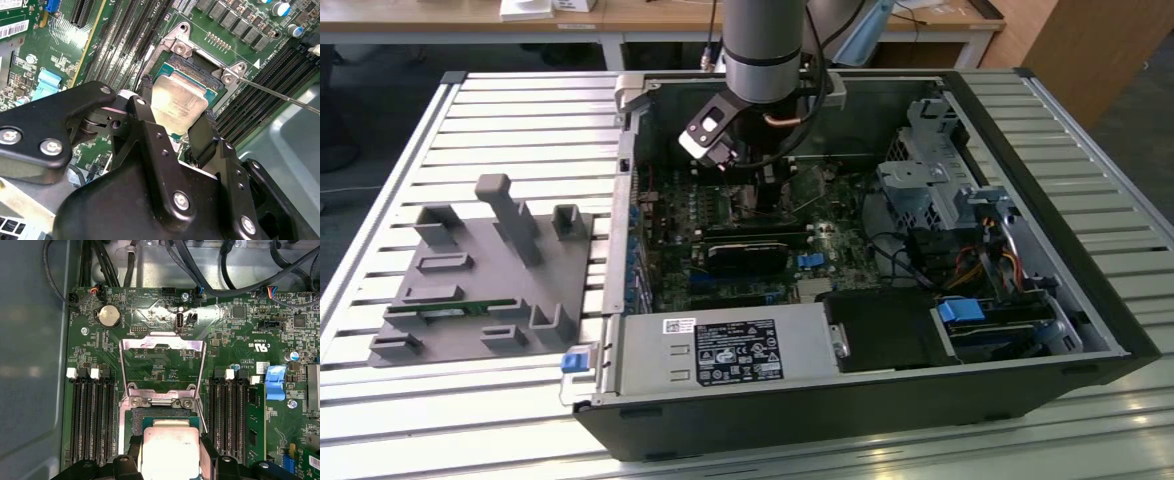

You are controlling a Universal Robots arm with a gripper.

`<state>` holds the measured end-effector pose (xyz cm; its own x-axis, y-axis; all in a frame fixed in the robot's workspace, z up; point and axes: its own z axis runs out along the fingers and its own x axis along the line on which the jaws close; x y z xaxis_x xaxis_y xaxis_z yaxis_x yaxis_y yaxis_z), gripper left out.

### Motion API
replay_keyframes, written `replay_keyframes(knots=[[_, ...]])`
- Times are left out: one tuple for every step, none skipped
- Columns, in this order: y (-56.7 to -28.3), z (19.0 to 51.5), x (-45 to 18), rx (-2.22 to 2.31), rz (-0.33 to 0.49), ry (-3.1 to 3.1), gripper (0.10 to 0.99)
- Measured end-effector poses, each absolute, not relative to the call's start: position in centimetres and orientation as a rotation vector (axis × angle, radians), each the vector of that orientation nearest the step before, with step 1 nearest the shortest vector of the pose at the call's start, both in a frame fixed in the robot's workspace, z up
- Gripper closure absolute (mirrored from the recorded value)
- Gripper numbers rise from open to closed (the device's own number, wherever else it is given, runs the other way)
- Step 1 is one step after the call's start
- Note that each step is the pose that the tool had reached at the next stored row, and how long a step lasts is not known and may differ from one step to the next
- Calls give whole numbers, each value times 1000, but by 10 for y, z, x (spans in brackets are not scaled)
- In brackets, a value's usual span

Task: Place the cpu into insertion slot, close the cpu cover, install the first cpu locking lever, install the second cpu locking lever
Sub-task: 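Place the cpu into insertion slot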

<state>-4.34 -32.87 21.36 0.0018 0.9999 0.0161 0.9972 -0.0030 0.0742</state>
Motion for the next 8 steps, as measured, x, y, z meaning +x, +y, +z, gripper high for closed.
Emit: replay_keyframes(knots=[[-329, 213, -43, 2194, 99, 2189, 549], [-329, 213, -43, 2194, 99, 2189, 549], [-329, 213, -43, 2194, 99, 2189, 549], [-329, 212, -43, 2194, 99, 2189, 549], [-329, 212, -43, 2194, 99, 2189, 549], [-329, 212, -43, 2194, 99, 2189, 549], [-329, 212, -43, 2194, 99, 2189, 549], [-329, 211, -43, 2194, 99, 2189, 549]])
